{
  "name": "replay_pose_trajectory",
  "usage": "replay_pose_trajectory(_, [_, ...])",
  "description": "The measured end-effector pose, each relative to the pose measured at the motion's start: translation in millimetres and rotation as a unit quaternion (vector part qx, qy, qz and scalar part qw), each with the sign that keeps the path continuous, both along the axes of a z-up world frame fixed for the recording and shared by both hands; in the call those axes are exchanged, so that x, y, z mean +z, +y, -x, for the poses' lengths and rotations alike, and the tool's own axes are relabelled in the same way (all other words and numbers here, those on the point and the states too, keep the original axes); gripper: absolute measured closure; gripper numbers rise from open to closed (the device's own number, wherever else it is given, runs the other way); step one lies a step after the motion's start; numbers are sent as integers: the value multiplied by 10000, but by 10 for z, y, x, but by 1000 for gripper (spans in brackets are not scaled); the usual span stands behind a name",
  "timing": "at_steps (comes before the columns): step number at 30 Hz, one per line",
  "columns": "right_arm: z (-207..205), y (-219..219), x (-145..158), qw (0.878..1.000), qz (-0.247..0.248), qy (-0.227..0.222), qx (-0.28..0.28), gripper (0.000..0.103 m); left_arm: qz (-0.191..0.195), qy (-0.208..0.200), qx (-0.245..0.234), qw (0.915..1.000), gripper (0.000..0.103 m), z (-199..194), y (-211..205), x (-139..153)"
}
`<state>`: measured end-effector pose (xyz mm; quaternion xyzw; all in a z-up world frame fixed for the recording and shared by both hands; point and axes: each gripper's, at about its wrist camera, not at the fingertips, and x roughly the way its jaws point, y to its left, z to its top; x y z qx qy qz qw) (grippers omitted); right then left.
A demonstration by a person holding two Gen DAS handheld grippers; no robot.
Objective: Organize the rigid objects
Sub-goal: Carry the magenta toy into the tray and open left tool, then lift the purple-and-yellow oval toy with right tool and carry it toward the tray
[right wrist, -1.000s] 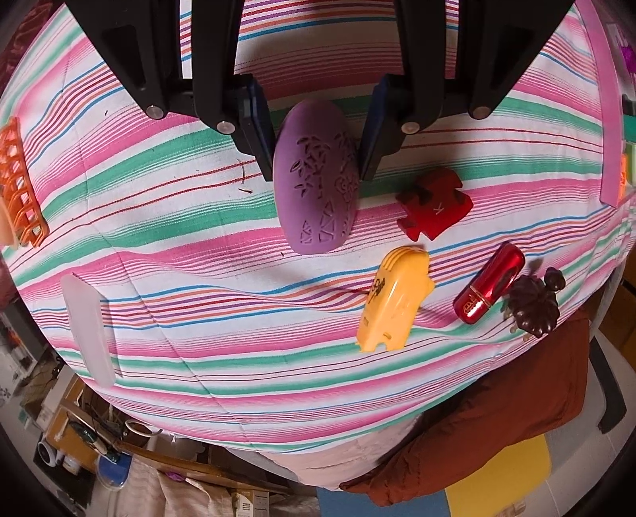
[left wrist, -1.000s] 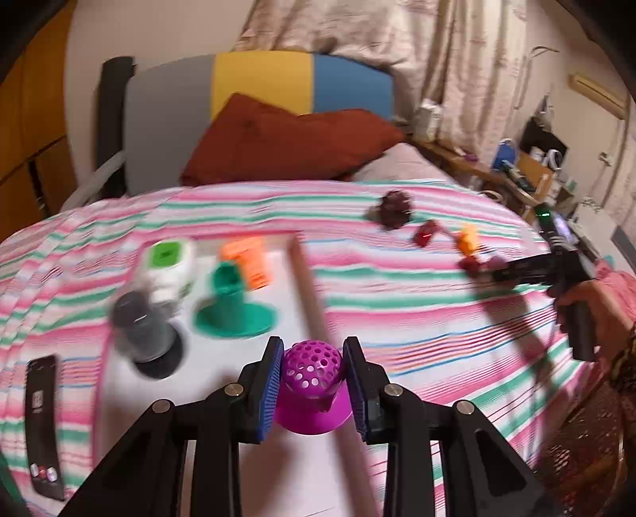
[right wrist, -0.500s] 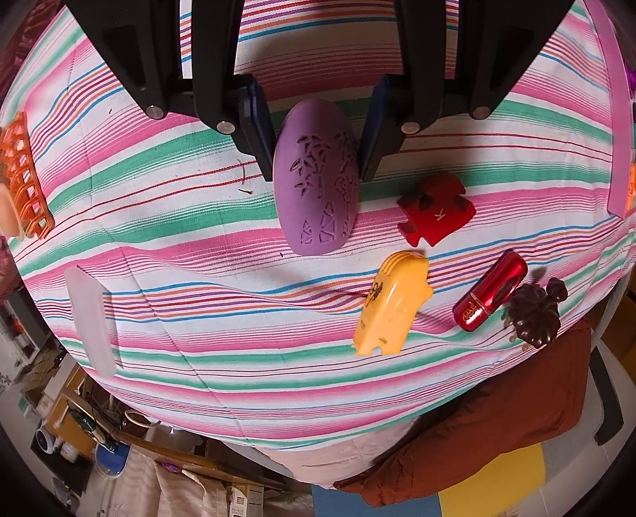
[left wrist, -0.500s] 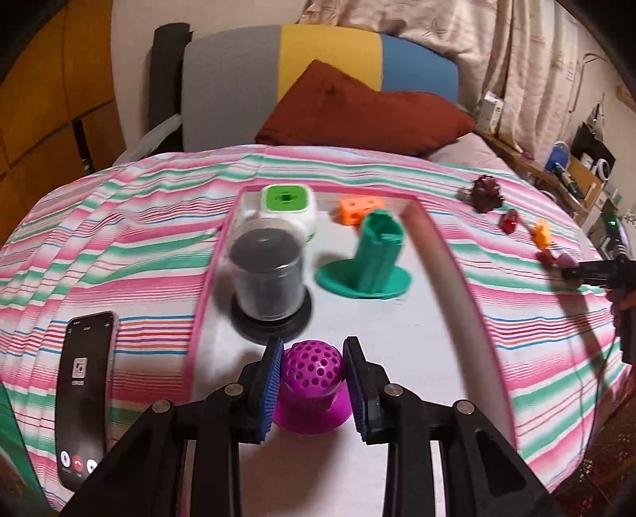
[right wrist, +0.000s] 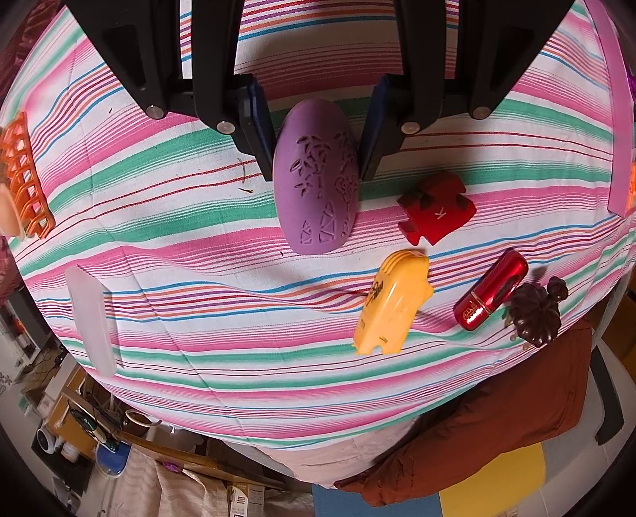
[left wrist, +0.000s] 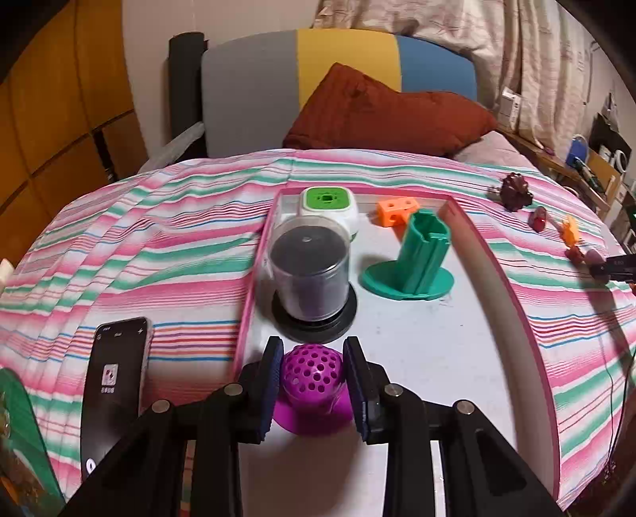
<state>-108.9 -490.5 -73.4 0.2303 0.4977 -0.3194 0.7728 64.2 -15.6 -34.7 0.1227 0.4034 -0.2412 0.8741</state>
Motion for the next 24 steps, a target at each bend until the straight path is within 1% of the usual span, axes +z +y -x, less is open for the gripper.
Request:
replay_pose_trajectory(3, [18,-14,7,10000,-43,-25,-51,62,59,84,71,9999,69,26,41,-6])
replay_pose_trajectory(7, [64,-46,30,9995,-196,-188,-168,62,208,143,111,9996,68,106,114,0])
replay_pose_trajectory(10, [95,-67,53,9986,-294,-348,-255,62,295,39,130,9995,67,162,158,41])
replay_pose_trajectory(16, [165,-55,173,9967,-302,-674,-347,64,259,-106,167,9995,67,220,191,79])
replay_pose_trajectory(17, [180,-51,192,9960,-328,-745,-362,67,193,-139,154,9996,67,217,182,68])
replay_pose_trajectory(18, [194,-43,211,9951,-383,-838,-363,74,124,-157,150,9997,67,211,174,54])
replay_pose_trajectory(19, [207,-31,229,9941,-430,-931,-365,77,86,-163,178,9997,67,197,171,40])
replay_pose_trajectory(21, [208,3,262,9927,-460,-1064,-342,93,115,-110,231,9996,67,170,177,23])
replay_pose_trajectory(24, [187,84,258,9929,-521,-1023,-327,93,190,-68,283,9994,67,143,199,21])
